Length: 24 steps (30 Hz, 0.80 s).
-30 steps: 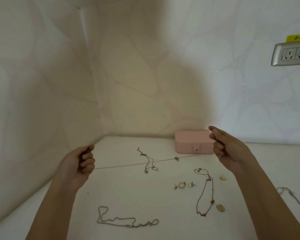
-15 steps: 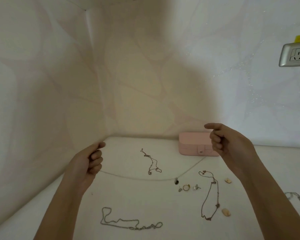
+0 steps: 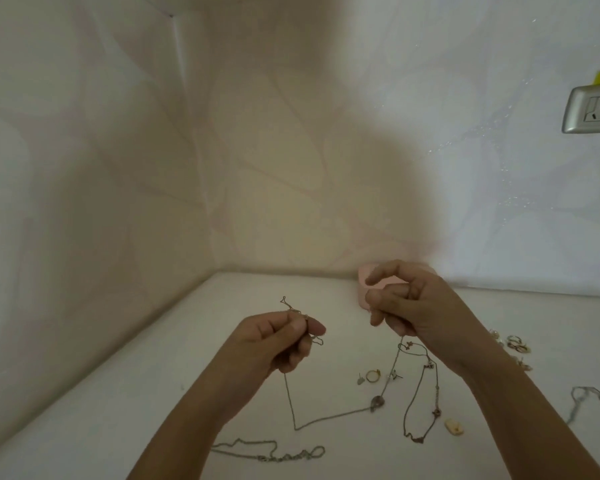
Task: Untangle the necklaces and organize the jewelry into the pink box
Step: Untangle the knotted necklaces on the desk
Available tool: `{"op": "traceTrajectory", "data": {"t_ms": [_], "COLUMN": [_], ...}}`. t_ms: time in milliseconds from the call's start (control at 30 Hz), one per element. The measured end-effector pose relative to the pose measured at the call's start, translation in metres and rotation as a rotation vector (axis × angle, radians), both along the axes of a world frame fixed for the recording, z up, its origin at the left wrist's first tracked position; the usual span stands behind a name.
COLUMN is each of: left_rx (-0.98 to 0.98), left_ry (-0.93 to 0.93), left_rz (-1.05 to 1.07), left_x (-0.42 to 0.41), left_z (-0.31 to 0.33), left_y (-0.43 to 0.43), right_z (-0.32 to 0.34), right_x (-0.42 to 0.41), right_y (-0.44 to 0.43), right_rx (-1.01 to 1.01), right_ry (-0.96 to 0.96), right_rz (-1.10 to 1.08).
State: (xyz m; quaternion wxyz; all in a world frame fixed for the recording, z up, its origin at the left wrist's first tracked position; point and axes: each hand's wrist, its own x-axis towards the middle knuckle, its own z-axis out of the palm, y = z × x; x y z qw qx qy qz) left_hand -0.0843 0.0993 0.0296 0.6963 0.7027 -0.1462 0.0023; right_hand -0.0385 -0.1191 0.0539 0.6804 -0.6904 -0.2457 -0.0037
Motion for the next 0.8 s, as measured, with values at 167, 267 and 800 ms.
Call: {"op": "traceTrajectory", "data": {"t_ms": [167, 267, 800], "left_rx": [0.118, 0.133, 0.122], "left_ry": [-0.005, -0.014, -0.045], "left_rz": [-0.011, -0.014, 0.033], "left_x": [-0.005, -0.005, -0.006], "left_z": [-0.003, -0.003, -0.002], "left_y": [-0.011, -0.013, -0.015], "right_z": [-0.001, -0.001, -0.01], "right_x": [-0.004, -0.007, -0.012], "right_y": [0.003, 0.002, 0.013], "right_rx": [-0.165, -0.314, -0.355], "right_ry": [-0.091, -0.151, -0.271], "right_rz": [-0.023, 0.02, 0.127]}}
